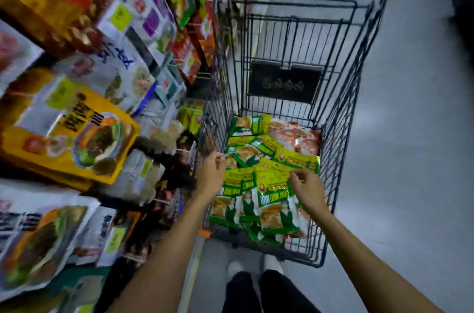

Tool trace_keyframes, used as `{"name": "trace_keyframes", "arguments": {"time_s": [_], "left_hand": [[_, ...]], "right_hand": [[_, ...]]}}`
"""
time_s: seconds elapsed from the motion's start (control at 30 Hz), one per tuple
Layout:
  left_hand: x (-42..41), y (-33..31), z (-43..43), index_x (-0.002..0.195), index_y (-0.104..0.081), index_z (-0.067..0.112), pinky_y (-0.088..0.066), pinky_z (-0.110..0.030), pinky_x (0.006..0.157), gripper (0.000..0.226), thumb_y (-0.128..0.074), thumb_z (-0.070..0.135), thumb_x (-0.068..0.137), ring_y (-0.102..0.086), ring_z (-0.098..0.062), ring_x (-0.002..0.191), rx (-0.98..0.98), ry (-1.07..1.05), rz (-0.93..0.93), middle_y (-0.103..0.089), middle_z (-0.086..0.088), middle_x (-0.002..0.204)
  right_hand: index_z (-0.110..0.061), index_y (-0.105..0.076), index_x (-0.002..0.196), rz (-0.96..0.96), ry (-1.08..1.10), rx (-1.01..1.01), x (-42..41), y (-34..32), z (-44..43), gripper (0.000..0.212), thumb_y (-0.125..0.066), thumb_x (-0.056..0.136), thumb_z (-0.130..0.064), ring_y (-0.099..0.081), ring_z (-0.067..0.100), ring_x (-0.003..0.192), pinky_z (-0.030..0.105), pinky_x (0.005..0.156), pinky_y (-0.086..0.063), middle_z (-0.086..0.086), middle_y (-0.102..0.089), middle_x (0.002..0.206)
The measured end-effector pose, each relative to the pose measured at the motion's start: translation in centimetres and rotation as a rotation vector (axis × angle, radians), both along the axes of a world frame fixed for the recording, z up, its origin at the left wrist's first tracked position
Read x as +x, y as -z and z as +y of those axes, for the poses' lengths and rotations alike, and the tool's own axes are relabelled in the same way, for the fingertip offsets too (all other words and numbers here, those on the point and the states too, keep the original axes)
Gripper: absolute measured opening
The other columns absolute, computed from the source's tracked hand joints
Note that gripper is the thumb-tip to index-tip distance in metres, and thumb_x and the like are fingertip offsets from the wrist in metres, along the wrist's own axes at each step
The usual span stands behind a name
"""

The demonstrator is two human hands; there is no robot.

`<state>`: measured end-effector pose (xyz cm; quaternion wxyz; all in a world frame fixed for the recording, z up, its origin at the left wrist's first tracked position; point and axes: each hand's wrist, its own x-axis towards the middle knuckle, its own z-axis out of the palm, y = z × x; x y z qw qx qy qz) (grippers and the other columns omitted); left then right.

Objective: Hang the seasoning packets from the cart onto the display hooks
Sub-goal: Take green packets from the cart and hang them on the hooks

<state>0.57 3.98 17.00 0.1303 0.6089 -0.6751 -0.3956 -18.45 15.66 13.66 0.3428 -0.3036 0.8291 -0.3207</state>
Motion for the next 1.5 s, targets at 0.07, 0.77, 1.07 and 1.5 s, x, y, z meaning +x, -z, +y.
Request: {"name": "trace_keyframes", "arguments": {"time_s": [0.07,0.77,1.07,1.5], "left_hand": [[-0.3,3.6,-0.6,0.116,-0.058,-0.001,-0.045,-0.034,0.078,0.028,-0.042,0.016,0.102,-0.06,-0.032,0.098,0.08,0.029,-0.046,-0.063,-0.019,0.111],[-1.5,22.2,2.1,0.148,-0.018,0.006,-0.04,-0.049,0.097,0.066,-0.055,0.022,0.096,-0.039,-0.04,0.128,0.395,-0.15,-0.428,-0.03,-0.025,0.145],[-1.3,22.7,1.3,0.138,-0.038,0.006,-0.044,-0.044,0.088,0.074,-0.078,0.023,0.078,-0.046,-0.036,0.119,0.373,-0.21,-0.344,-0.042,-0.018,0.132],[1.0,19.8,0.1,0.099,-0.064,0.002,-0.051,-0.038,0.074,0.043,-0.086,0.023,0.068,-0.063,-0.03,0.094,0.318,-0.176,-0.042,-0.066,-0.015,0.097]], "right_hand": [[0.001,-0.069,0.104,0.007,0.033,0.076,0.2,3.3,0.2,0.024,-0.052,0.097,-0.015,-0.065,0.034,0.09,0.038,0.079,-0.05,0.02,-0.071,0.098],[0.0,-0.046,0.115,0.185,0.198,0.5,2.9,17.1,1.0,0.044,-0.067,0.088,-0.029,-0.051,0.036,0.11,0.046,0.089,-0.045,0.02,-0.052,0.117],[0.003,-0.062,0.089,0.046,0.265,0.414,2.5,17.6,1.1,0.031,-0.067,0.087,-0.028,-0.06,0.033,0.082,0.034,0.066,-0.043,0.023,-0.064,0.092],[-0.001,-0.062,0.094,-0.098,0.176,0.244,0.9,13.4,1.0,0.023,-0.063,0.092,-0.024,-0.064,0.036,0.095,0.053,0.083,-0.054,0.017,-0.068,0.097]]}}
